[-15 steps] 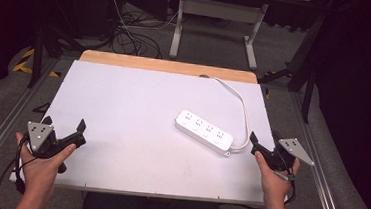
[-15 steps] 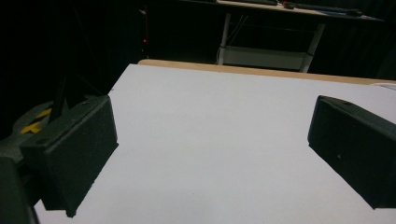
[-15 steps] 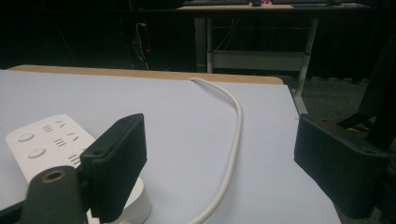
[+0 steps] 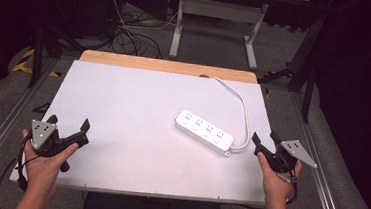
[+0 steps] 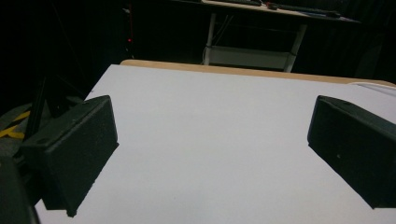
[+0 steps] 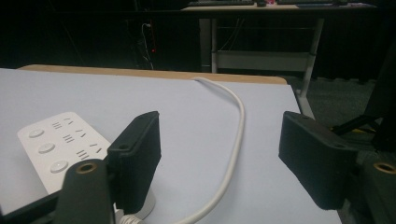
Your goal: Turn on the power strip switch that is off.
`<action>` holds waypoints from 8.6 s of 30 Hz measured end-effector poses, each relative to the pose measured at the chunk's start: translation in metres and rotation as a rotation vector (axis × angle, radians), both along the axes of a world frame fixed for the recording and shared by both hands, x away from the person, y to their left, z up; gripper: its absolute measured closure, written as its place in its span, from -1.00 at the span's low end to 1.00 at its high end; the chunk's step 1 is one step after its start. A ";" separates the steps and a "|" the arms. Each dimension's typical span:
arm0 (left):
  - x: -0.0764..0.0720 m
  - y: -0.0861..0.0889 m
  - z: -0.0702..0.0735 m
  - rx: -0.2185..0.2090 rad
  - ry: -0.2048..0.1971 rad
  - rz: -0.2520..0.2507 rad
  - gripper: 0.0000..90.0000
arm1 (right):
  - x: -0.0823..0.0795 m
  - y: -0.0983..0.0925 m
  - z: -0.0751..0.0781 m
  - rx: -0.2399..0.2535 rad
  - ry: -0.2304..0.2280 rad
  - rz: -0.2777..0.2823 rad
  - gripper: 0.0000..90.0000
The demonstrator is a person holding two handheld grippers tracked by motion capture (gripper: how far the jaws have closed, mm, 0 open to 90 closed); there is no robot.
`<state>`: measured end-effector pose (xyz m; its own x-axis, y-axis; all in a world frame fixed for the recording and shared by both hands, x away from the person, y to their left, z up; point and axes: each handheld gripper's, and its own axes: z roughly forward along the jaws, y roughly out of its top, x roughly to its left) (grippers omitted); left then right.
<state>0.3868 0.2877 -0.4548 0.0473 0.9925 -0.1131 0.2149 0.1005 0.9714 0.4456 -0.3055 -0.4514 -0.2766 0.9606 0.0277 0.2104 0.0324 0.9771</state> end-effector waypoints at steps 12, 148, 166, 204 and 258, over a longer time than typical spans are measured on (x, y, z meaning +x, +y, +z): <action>0.000 0.001 0.000 0.004 -0.004 -0.008 -0.95 | -0.009 0.009 0.011 0.073 0.029 0.167 0.89; -0.003 -0.007 -0.004 0.069 0.019 -0.089 -0.94 | 0.092 0.172 -0.011 -0.255 0.449 0.466 1.00; -0.003 -0.007 -0.004 0.066 0.026 -0.089 -0.94 | 0.092 0.172 -0.011 -0.260 0.444 0.465 1.00; -0.001 -0.007 -0.004 0.059 0.023 -0.099 -0.93 | 0.085 0.175 -0.009 -0.290 0.344 0.413 1.00; 0.001 -0.008 -0.004 0.060 0.029 -0.106 -0.92 | 0.029 0.071 0.056 0.004 -0.079 0.220 -0.45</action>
